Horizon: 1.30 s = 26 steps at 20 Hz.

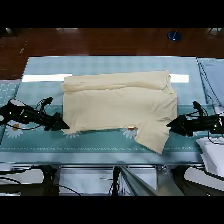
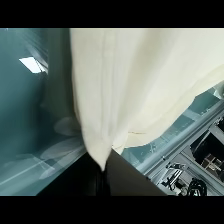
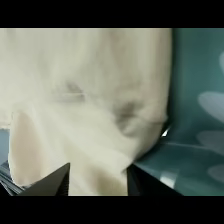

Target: Fold the shirts.

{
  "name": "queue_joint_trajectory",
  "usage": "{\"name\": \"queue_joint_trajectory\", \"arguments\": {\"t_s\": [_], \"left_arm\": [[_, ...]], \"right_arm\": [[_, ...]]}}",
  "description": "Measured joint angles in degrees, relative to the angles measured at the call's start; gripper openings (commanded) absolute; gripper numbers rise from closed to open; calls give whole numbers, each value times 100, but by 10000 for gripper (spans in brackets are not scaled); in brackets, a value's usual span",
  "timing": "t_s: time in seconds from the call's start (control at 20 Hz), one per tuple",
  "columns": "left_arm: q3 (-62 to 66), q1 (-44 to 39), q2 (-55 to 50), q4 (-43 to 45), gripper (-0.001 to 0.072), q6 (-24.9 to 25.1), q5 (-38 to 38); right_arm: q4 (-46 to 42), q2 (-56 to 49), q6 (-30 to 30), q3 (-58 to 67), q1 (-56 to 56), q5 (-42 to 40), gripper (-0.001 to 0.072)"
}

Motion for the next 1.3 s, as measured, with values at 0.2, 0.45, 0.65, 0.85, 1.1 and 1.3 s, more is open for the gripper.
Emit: {"name": "queue_joint_trajectory", "arguments": {"t_s": [0.2,0.45,0.65,0.85,1.1,1.3], "left_arm": [[0,0,0,-2,26,46,-2],[72,0,24,9,24,109,-31],[413,2,354,-94,25,275,297],[951,-31,931,-846,25,363,-9],[1550,-387,1165,-1508,25,391,479],[1926,-621,979,-1670,25,407,1187]], "right_arm": [[271,-7,-52,-284,177,-527,23],[584,332,-444,-225,625,-999,22],[852,1333,-485,350,743,-671,22],[1049,2055,-212,1143,804,-608,22],[1139,2017,9,1648,1340,-1340,21],[1156,1355,28,1768,1967,-2332,22]]}}
